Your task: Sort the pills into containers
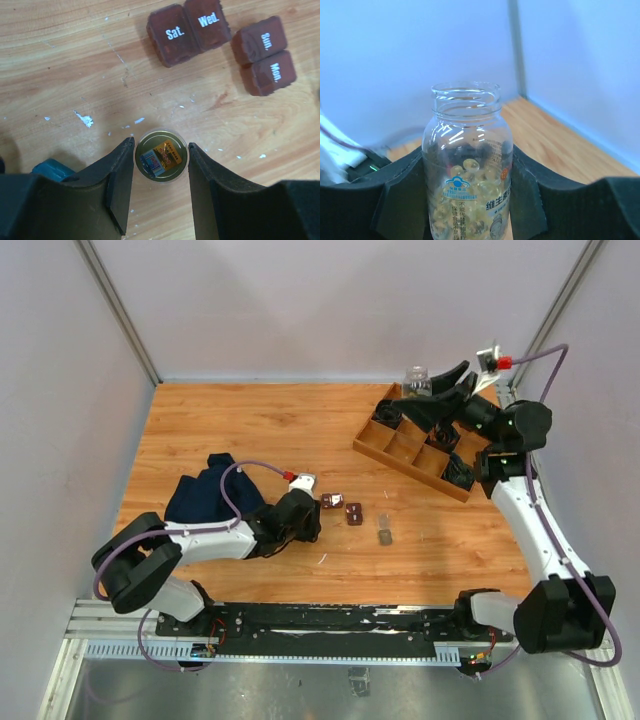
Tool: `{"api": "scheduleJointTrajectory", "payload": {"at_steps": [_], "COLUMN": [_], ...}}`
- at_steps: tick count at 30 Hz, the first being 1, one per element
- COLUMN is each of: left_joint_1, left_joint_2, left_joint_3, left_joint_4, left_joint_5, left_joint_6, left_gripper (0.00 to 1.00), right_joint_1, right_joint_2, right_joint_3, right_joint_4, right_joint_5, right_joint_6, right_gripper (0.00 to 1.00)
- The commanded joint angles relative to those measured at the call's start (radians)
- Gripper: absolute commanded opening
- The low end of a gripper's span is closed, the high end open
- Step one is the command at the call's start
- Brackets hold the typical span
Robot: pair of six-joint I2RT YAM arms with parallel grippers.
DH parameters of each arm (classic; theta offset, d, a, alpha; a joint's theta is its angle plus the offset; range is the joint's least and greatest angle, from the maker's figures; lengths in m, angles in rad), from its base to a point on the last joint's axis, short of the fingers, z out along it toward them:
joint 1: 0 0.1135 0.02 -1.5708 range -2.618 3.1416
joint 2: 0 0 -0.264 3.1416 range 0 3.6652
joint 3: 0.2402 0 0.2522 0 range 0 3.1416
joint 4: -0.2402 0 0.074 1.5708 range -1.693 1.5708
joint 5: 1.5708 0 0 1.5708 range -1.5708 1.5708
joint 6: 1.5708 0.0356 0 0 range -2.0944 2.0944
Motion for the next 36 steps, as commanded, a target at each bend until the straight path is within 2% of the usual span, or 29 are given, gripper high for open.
{"api": "scheduleJointTrajectory", "payload": {"at_steps": [1, 2, 4, 6, 8, 10, 11, 12, 14, 15, 16, 17, 19, 20, 22, 23, 24, 25, 26, 27, 29, 33, 35, 36], "left_joint_1": [0.008, 0.009, 0.010, 0.012, 0.013, 0.014, 0.014, 0.016, 0.021, 0.021, 0.020, 0.021, 0.020, 0.020, 0.021, 0.020, 0.020, 0.020, 0.021, 0.020, 0.020, 0.020, 0.020, 0.020], "left_joint_2": [0.043, 0.046, 0.046, 0.045, 0.046, 0.043, 0.042, 0.042, 0.043, 0.042, 0.037, 0.029, 0.001, -0.019, -0.070, -0.096, -0.128, -0.163, -0.203, -0.245, -0.330, -0.480, -0.537, -0.559], "left_joint_3": [0.040, 0.037, 0.031, 0.031, 0.040, 0.044, 0.042, 0.043, 0.048, 0.052, 0.054, 0.055, 0.048, 0.044, 0.042, 0.039, 0.034, 0.019, -0.009, -0.035, -0.086, -0.205, -0.267, -0.292], "left_joint_4": [-0.026, -0.025, -0.020, -0.016, -0.021, -0.024, -0.022, -0.022, -0.027, -0.031, -0.035, -0.039, -0.044, -0.042, -0.040, -0.035, -0.024, -0.003, 0.026, 0.060, 0.131, 0.303, 0.367, 0.385], "left_joint_5": [-0.055, -0.059, -0.060, -0.058, -0.054, -0.057, -0.060, -0.063, -0.060, -0.057, -0.051, -0.044, -0.028, -0.018, 0.014, 0.034, 0.058, 0.089, 0.119, 0.147, 0.206, 0.280, 0.274, 0.261], "left_joint_6": [-0.016, -0.020, -0.024, -0.025, -0.023, -0.020, -0.019, -0.019, -0.019, -0.021, -0.021, -0.020, -0.018, -0.014, -0.008, -0.005, 0.002, 0.011, 0.022, 0.034, 0.064, 0.084, 0.086, 0.085], "left_gripper": [0.40, 0.42, 0.50, 0.59, 0.68, 0.75, 0.77, 0.78, 0.79, 0.80, 0.80, 0.81, 0.81, 0.81, 0.81, 0.81, 0.81, 0.81, 0.81, 0.81, 0.81, 0.86, 0.88, 0.89], "right_joint_1": [0.010, -0.001, -0.081, -0.146, -0.098, 0.033, 0.049, 0.016, -0.121, -0.171, -0.178, -0.146, -0.040, -0.031, -0.118, -0.143, -0.149, -0.124, -0.101, -0.096, -0.106, -0.106, -0.105, -0.105], "right_joint_2": [0.023, -0.015, -0.156, -0.130, -0.113, -0.076, -0.082, -0.108, -0.137, -0.117, -0.102, -0.084, -0.031, -0.045, -0.132, -0.135, -0.120, -0.098, -0.087, -0.089, -0.124, -0.186, -0.207, -0.218], "right_joint_3": [0.099, 0.096, 0.049, 0.058, 0.047, 0.115, 0.130, 0.120, 0.123, 0.133, 0.125, 0.104, 0.122, 0.108, 0.075, 0.087, 0.084, 0.053, 0.000, -0.055, -0.136, -0.298, -0.376, -0.400], "right_joint_4": [0.918, 0.881, 0.522, 0.442, 0.484, 0.742, 0.826, 0.701, 0.326, 0.251, 0.282, 0.423, 0.910, 0.886, 0.389, 0.243, 0.286, 0.478, 0.715, 0.880, 0.831, 0.594, 0.452, 0.325], "right_joint_5": [-0.035, -0.023, 0.107, 0.158, 0.145, -0.075, -0.114, -0.067, 0.119, 0.162, 0.166, 0.115, -0.046, -0.058, 0.100, 0.117, 0.040, -0.064, -0.110, -0.140, -0.248, -0.436, -0.490, -0.510], "right_joint_6": [0.851, 0.798, 0.550, 0.594, 0.633, 0.696, 0.697, 0.609, 0.447, 0.457, 0.499, 0.580, 0.780, 0.736, 0.450, 0.371, 0.407, 0.570, 0.662, 0.687, 0.563, 0.212, 0.021, -0.094], "right_gripper": [0.01, 0.01, 0.01, 0.01, 0.01, 0.01, 0.01, 0.01, 0.01, 0.01, 0.01, 0.01, 0.01, 0.01, 0.01, 0.01, 0.01, 0.01, 0.01, 0.01, 0.01, 0.01, 0.01, 0.01]}}
